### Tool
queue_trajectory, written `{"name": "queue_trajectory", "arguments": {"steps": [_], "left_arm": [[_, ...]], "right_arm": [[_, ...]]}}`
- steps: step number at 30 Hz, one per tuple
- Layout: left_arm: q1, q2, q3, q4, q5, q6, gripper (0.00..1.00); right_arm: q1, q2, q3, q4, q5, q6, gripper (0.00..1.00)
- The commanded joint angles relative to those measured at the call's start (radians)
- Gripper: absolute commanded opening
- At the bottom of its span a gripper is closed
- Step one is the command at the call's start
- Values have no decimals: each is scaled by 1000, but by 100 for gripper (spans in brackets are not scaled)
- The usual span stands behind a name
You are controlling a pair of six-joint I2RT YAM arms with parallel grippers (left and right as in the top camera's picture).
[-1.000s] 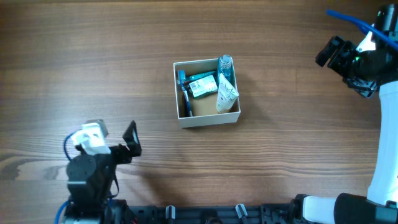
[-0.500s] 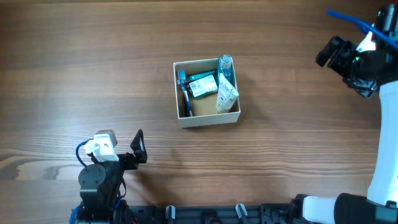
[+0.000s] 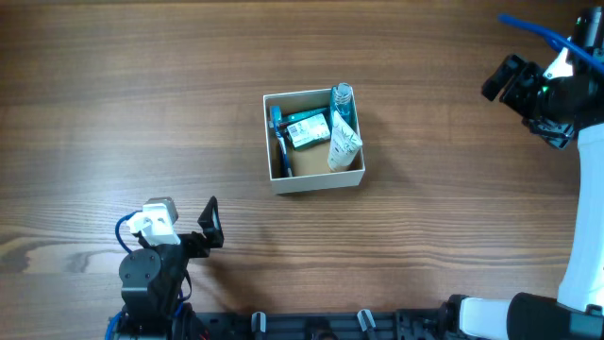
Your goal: Pack container
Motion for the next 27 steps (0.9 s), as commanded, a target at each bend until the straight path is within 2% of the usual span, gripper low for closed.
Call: {"name": "queue_trajectory", "arguments": {"steps": [1, 5, 7, 9, 11, 13, 19, 24, 27], "left_arm": [[6, -11, -11, 2, 26, 8, 100], [6, -11, -11, 2, 26, 8, 100], [6, -11, -11, 2, 26, 8, 100], [6, -11, -11, 2, 26, 8, 100], [6, -11, -11, 2, 26, 9, 100], [6, -11, -11, 2, 26, 9, 100], [6, -11, -11, 2, 26, 9, 100], [6, -11, -11, 2, 26, 9, 100], [6, -11, -11, 2, 26, 8, 100]], "right_arm": [[-3, 2, 3, 4, -2, -3, 100], [6, -88, -11, 21, 79, -29, 100], [20, -181, -61, 91, 75, -126, 100], [41, -293, -152, 193, 38, -288, 100], [56, -420, -277, 299, -23, -430, 100], [56, -552, -420, 397, -58, -498, 100], [55, -980, -913, 641, -61, -554, 100], [56, -1275, -1228, 700, -100, -554, 100], [55, -1389, -1339, 703, -122, -554, 100]]}}
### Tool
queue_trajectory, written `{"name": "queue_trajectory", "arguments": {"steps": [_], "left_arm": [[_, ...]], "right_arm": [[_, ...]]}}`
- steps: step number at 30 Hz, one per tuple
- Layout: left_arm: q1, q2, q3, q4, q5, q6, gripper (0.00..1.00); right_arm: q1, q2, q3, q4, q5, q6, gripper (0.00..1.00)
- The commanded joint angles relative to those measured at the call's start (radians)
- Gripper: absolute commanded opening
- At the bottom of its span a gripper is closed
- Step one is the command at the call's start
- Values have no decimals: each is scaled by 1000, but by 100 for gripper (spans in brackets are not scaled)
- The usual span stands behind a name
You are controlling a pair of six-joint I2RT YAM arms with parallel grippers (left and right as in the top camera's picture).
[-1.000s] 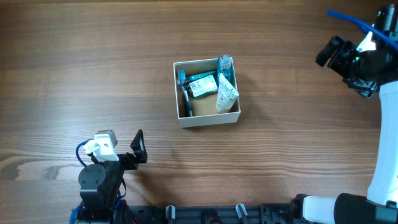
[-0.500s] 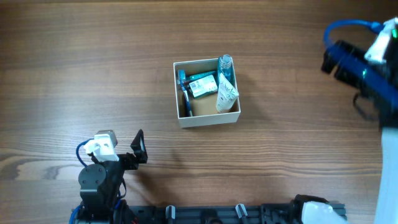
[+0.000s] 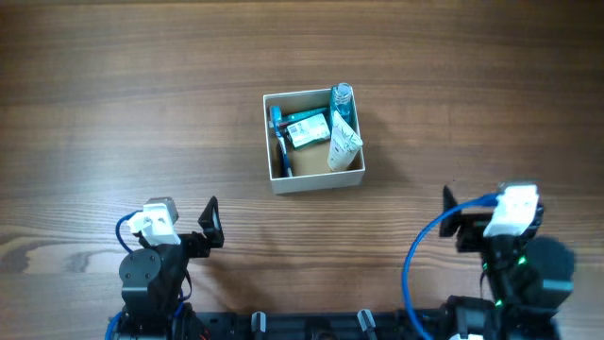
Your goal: Pack container
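Observation:
A white open box point(image 3: 316, 182) stands at mid-table. Inside it lie a white tube point(image 3: 344, 142), a teal packet point(image 3: 308, 129), a blue item point(image 3: 277, 127) along the left wall and a clear bottle point(image 3: 342, 94) in the far right corner. My left gripper point(image 3: 212, 210) rests near the front edge, left of the box, with its fingers together and nothing in them. My right gripper point(image 3: 449, 200) sits low at the front right, also empty, and no gap shows between its fingers. Both are well apart from the box.
The brown wooden table point(image 3: 142, 85) stretches around the box. A blue cable point(image 3: 425, 255) loops beside the right arm. The arms' black bases line the front edge.
My right arm was raised at the far right corner of the table; now it is folded down at the front right. The left arm and the box contents have not moved.

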Motion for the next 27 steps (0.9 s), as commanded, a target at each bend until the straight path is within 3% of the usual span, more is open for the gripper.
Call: {"name": "queue_trajectory", "arguments": {"steps": [1, 11, 27], "left_arm": [[6, -9, -9, 2, 23, 8, 100], [6, -9, -9, 2, 23, 8, 100], [6, -9, -9, 2, 23, 9, 100]], "right_arm": [[3, -125, -115, 10, -56, -16, 100], [3, -228, -352, 142, -147, -16, 100], [3, -227, -362, 173, -144, -16, 100]]}}
